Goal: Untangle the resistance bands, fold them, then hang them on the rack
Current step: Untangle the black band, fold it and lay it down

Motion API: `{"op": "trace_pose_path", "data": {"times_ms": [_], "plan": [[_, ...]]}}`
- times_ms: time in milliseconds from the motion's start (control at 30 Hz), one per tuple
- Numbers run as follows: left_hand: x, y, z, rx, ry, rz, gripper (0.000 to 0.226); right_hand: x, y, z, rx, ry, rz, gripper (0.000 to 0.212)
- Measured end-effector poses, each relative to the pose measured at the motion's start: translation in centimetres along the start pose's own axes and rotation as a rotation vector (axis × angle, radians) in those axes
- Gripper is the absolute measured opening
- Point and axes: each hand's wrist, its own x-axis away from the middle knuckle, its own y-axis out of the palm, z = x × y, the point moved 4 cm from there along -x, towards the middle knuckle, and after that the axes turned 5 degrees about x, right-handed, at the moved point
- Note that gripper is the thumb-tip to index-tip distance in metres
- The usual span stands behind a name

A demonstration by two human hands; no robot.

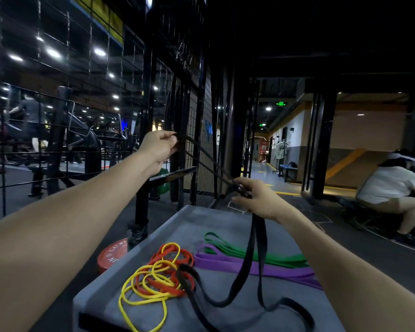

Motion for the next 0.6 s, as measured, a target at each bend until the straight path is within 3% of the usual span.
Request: {"op": "trace_pose_path", "data": {"times_ms": [67, 300, 500, 600], "plan": [[-0.2, -0.8, -0.1, 0.001, -0.007, 0.036, 0.03, 0.2, 0.1, 1.0, 0.099, 0.033, 0.009, 0.014], [-0.4, -2.3, -2.2, -0.037, -0.046, 0.089, 0.028, 0.9, 0.5, 3.9, 0.244, 0.141, -0.006, 0.014], [-1.0, -3.8, -3.9, 0.009, -0.104, 0.135, 0.031, 1.9, 0.9, 4.0, -0.284, 0.134, 0.035, 0.022], [-1.1, -3.9, -4.8, 0.001, -0.127, 0.132, 0.032, 2.3, 1.2, 4.3, -0.377, 0.129, 0.013, 0.027]]}}
